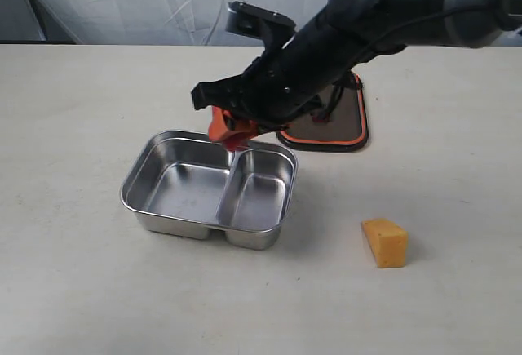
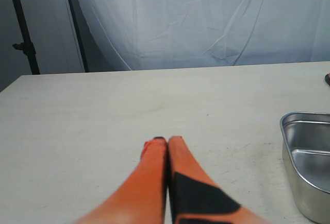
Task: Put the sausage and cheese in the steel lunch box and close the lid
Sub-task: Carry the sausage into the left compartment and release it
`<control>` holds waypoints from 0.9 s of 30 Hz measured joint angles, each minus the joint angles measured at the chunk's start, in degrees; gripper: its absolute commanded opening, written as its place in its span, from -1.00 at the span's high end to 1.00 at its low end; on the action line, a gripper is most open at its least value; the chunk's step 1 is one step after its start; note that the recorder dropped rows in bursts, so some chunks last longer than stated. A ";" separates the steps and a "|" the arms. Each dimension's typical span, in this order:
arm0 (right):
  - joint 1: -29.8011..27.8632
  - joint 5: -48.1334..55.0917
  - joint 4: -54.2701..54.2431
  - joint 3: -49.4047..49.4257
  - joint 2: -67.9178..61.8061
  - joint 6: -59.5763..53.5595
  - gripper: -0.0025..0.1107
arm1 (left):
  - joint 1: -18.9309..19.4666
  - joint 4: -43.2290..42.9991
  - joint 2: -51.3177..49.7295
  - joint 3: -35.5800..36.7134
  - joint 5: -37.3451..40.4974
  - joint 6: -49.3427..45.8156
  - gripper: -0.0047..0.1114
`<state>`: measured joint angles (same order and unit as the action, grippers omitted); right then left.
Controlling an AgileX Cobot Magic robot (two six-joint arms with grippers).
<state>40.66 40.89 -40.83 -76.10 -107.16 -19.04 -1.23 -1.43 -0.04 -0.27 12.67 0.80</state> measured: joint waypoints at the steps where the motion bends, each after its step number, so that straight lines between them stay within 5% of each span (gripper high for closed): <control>1: 0.87 0.00 -0.13 -1.30 -0.88 -0.11 0.97 | 0.00 0.00 0.00 0.00 0.00 0.00 0.92; 5: 2.47 1.10 -0.34 -5.52 -4.76 -0.23 0.94 | 0.00 0.00 0.00 0.00 0.00 0.00 0.92; 13: 2.71 8.52 -0.32 -10.42 -10.60 -0.51 0.12 | 0.00 0.00 0.00 0.00 0.00 0.00 0.92; 27: 2.81 8.91 3.46 -10.80 -10.28 -0.51 0.05 | 0.00 0.00 0.00 0.00 0.00 0.00 0.92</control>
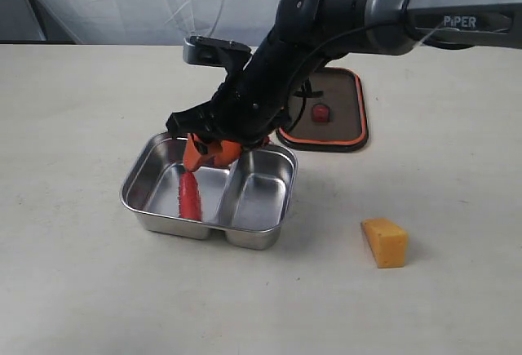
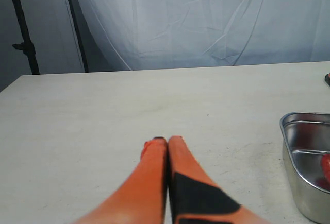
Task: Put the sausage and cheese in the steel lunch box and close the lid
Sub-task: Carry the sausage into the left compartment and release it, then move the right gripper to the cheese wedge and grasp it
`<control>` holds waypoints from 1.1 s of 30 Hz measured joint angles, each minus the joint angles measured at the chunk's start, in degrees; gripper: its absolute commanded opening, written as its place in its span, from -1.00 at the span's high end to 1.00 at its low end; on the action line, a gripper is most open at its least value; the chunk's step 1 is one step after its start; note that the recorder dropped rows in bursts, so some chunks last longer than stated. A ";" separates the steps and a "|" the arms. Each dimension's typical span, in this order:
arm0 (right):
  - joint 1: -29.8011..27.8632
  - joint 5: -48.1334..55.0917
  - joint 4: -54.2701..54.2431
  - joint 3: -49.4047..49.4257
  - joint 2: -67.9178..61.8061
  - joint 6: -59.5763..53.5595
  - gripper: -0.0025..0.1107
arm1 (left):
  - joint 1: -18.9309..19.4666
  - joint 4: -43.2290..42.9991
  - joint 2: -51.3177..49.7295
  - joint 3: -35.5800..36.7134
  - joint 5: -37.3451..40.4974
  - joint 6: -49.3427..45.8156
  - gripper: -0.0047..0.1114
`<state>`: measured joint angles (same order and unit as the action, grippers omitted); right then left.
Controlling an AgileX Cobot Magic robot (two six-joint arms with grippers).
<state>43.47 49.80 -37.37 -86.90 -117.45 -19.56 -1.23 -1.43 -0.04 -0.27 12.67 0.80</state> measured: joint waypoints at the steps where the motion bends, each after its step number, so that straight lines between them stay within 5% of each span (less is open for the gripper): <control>1: 0.00 0.00 1.47 0.00 0.31 0.00 0.05 | 0.00 0.00 0.00 0.00 0.00 0.00 0.92; 23: 0.00 10.78 25.99 0.55 9.44 16.41 0.05 | 0.00 0.00 0.00 0.00 0.00 0.00 0.92; 33: 0.00 1.97 35.57 19.19 21.47 23.76 0.05 | 0.00 0.00 0.00 0.00 0.00 0.00 0.92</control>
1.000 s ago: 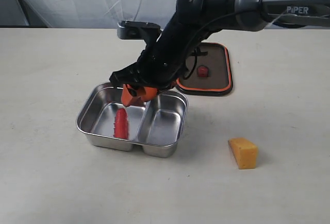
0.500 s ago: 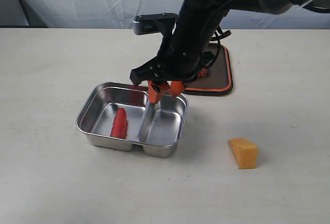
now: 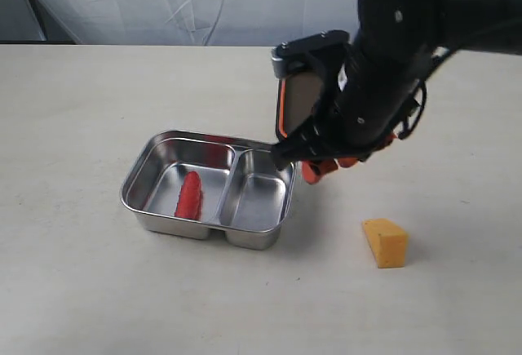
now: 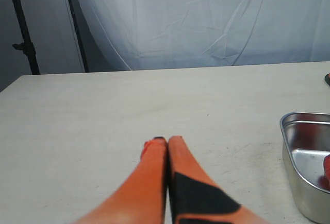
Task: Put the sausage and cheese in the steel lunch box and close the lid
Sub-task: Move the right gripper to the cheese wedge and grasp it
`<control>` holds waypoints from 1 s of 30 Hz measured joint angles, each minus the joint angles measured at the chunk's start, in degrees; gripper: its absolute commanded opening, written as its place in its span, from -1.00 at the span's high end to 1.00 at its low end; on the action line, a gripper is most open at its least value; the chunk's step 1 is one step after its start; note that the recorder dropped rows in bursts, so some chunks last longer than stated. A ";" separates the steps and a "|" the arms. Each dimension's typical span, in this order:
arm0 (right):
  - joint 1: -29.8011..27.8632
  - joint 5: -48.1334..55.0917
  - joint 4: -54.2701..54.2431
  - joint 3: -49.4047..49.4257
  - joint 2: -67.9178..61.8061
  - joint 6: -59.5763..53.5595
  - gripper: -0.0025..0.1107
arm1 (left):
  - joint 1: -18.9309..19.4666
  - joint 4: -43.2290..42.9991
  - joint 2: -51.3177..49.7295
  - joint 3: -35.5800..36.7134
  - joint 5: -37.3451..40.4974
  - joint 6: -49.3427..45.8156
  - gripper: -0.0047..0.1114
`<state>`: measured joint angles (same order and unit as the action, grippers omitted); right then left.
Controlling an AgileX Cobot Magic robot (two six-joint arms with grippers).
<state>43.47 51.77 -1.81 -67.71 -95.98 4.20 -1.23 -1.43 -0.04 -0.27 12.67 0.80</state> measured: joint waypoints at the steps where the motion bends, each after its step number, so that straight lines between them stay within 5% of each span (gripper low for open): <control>1: 0.00 -1.06 0.83 2.11 1.17 0.88 0.05 | 0.00 0.00 0.00 0.00 0.00 0.00 0.92; 9: 0.00 -11.26 3.35 19.67 12.72 10.61 0.05 | 0.00 0.00 0.00 0.00 0.00 0.00 0.92; 17: 0.00 0.69 1.81 20.23 19.29 14.77 0.05 | 0.00 0.00 0.00 0.00 0.00 0.00 0.92; 30: 0.00 -2.16 8.55 20.23 11.37 16.18 0.05 | 0.00 0.00 0.00 0.00 0.00 0.00 0.92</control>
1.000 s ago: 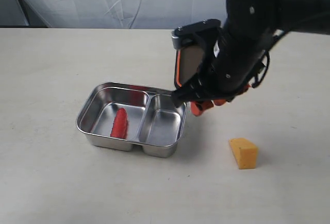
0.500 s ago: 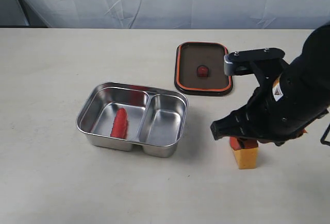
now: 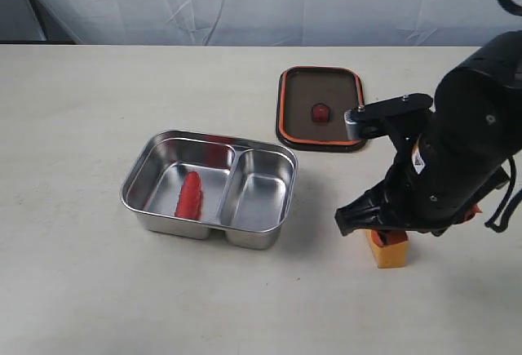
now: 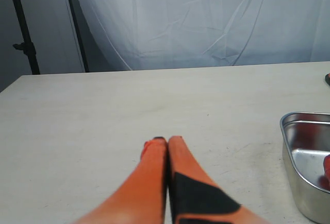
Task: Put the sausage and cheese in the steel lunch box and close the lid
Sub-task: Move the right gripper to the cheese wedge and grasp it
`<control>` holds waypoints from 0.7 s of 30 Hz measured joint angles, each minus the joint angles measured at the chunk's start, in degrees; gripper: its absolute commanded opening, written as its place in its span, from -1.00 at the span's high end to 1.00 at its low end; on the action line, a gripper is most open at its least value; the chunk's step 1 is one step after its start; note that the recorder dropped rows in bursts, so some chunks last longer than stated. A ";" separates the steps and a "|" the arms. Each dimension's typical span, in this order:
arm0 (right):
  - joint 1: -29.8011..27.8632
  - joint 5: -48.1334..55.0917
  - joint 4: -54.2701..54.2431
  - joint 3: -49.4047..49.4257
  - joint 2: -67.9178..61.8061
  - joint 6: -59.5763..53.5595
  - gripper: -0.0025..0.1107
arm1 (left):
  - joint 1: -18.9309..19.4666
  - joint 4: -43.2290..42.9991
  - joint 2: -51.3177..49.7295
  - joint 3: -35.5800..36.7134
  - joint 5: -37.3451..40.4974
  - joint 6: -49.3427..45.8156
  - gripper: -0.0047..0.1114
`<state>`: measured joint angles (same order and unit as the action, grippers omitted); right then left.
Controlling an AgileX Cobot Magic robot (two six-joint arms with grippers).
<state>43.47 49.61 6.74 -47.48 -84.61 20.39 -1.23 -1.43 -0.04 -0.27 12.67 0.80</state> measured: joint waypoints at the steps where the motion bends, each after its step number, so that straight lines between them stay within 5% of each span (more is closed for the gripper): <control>1: -0.28 -0.23 0.46 0.00 -0.65 0.00 0.05 | 0.00 0.00 0.00 0.00 0.00 0.00 0.92; 8: -9.14 -4.26 -5.60 0.00 -2.31 -6.35 0.05 | 0.00 0.00 0.00 0.00 0.00 0.00 0.92; 12: -9.89 -5.89 -13.49 0.00 -3.75 -14.27 0.05 | 0.00 0.00 0.00 0.00 0.00 0.00 0.92; 21: -10.00 -7.89 -13.00 0.00 -8.93 -15.85 0.05 | 0.00 0.00 0.00 0.00 0.00 0.00 0.92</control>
<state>33.47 41.72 -6.25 -47.48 -93.54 4.54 -1.23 -1.43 -0.04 -0.27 12.67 0.80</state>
